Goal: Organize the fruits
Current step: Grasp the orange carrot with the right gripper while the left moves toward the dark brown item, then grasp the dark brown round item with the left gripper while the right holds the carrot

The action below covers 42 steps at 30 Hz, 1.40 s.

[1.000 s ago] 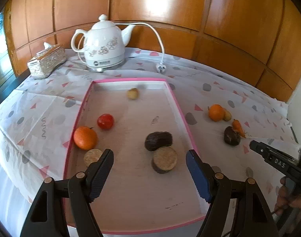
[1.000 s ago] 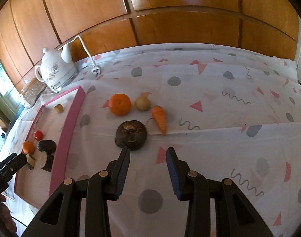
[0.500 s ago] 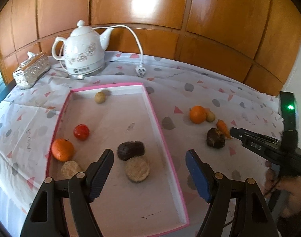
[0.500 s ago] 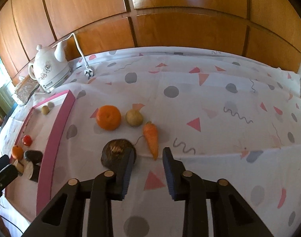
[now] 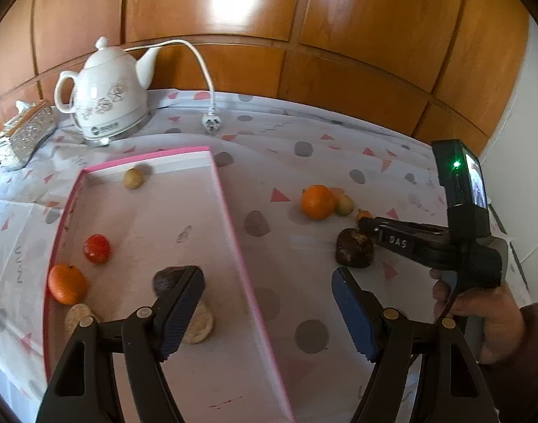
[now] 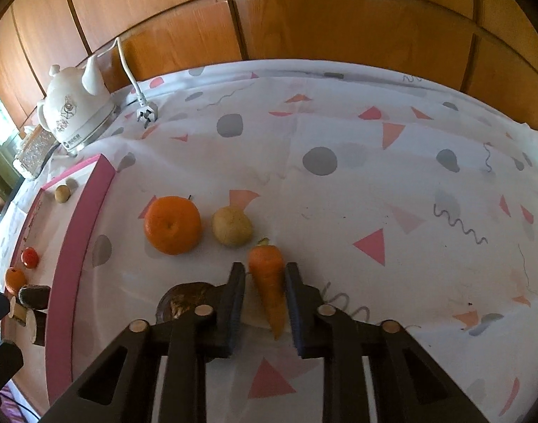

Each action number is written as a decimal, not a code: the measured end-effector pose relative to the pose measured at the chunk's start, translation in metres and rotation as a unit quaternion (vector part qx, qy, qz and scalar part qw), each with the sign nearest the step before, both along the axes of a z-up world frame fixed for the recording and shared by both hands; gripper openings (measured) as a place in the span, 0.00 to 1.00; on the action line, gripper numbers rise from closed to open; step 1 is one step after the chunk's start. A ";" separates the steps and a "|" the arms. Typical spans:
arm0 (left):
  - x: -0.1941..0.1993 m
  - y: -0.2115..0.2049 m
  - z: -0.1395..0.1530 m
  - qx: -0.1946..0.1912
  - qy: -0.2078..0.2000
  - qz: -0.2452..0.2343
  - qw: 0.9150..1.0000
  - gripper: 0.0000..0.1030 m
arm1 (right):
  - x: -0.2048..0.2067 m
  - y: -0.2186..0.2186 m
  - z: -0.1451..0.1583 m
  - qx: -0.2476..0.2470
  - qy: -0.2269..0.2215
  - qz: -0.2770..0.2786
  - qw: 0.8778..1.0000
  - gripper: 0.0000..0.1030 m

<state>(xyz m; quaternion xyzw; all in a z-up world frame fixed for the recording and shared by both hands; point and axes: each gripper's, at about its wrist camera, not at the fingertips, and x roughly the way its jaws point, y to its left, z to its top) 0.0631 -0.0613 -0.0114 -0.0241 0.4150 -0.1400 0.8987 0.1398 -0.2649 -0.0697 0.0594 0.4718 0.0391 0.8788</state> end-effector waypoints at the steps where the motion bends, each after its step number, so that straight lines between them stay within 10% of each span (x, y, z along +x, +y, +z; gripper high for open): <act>1: 0.001 -0.002 -0.001 -0.001 0.001 -0.003 1.000 0.71 | 0.000 -0.001 0.000 -0.001 -0.001 0.000 1.000 0.19; 42: 0.058 -0.110 -0.058 0.015 0.052 -0.078 0.995 0.49 | -0.036 -0.043 -0.005 0.018 -0.005 -0.038 0.999 0.18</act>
